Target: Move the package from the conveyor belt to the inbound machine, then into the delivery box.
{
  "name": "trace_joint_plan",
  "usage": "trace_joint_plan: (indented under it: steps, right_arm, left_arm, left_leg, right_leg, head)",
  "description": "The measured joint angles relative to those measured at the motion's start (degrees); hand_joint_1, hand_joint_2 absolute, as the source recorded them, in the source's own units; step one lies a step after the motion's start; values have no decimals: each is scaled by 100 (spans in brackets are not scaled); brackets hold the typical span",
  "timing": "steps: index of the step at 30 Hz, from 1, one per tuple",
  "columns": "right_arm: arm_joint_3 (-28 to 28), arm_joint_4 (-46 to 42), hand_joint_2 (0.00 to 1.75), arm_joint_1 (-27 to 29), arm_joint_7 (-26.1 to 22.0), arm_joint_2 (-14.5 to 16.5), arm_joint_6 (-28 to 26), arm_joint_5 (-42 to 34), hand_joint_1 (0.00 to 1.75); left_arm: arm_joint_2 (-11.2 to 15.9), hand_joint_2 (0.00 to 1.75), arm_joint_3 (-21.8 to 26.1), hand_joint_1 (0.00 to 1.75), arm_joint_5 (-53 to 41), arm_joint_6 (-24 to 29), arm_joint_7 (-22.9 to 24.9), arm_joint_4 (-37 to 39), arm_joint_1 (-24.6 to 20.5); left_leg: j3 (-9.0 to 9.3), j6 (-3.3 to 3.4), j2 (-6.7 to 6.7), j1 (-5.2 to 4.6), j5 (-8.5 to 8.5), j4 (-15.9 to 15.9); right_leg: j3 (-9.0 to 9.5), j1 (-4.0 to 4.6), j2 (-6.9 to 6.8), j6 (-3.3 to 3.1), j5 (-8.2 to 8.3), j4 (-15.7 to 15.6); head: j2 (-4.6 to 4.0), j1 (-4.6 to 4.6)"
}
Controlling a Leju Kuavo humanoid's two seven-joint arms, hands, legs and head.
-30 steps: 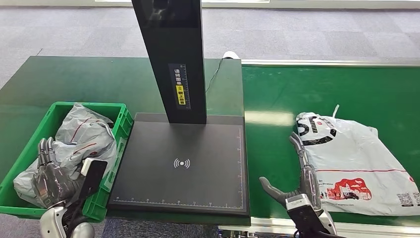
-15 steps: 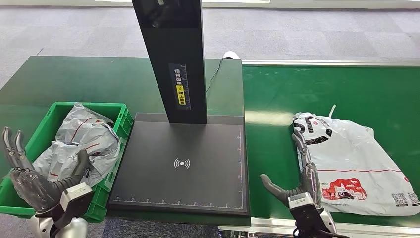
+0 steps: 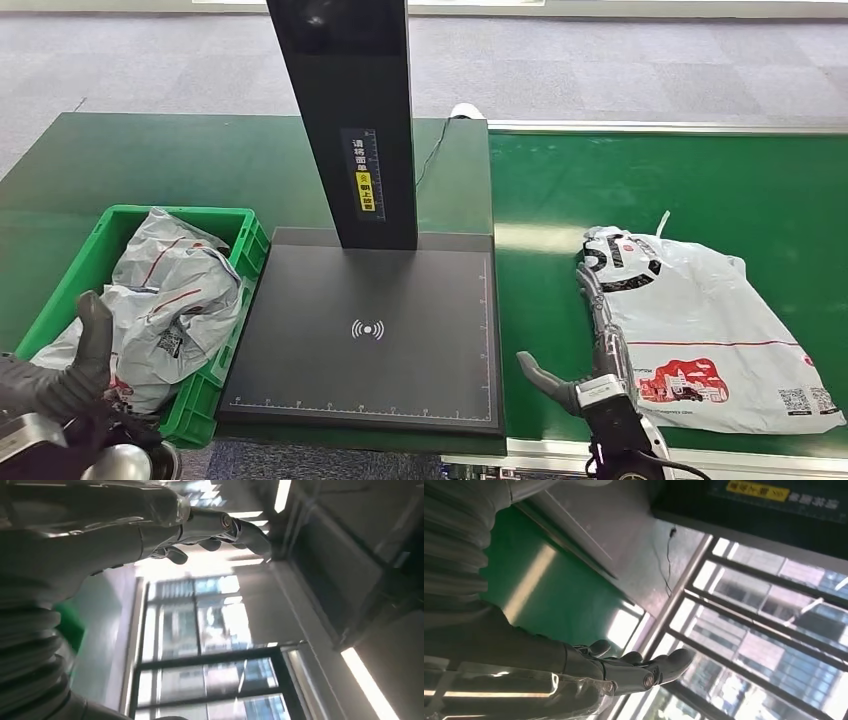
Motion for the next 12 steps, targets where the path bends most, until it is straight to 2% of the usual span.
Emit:
trace_joint_plan:
  steps: [2,4,6,7,9,12]
  right_arm:
    - [74,128,175,-89,227,-35,446,-206,0]
    - [154,320,175,-230,414,-63,968,-464,0]
    - [239,568,175,-412,519,-70,1414,-738,0]
    - [284,706,175,-513,554,-71,1584,-856,0]
    - [392,989,175,-712,603,-70,1813,-1015,0]
    - [549,1266,175,-910,666,-69,1939,-1128,0]
  left_arm:
    - [293,175,-427,0,1060,-714,182,73,56]
    - [525,175,-819,0,1948,-2085,513,233,117]
    - [637,175,-1101,0,2770,-3533,940,462,175]
    - [673,175,-1205,0,3118,-4058,1163,604,191]
    - [721,175,-1366,0,3560,-4724,1520,937,195]
    - [757,175,-1511,0,3706,-5072,1763,1351,158]
  left_leg:
    - [0,0,-1,1,0,0]
    - [-2,0,0,1,1,-1]
    - [-1,0,4,0,2,-1]
    - [1,0,5,0,2,0]
    - [5,2,2,0,3,1]
    - [5,2,-2,0,4,2]
  right_leg:
    - [0,0,-1,0,0,0]
    - [1,1,-2,0,0,0]
    - [3,0,0,0,0,0]
    - [4,0,1,0,1,0]
    - [4,0,0,0,1,0]
    - [4,0,-1,0,1,0]
  head:
    - [0,-1]
    - [0,-1]
    - [0,-1]
    - [0,0]
    - [0,0]
    - [0,0]
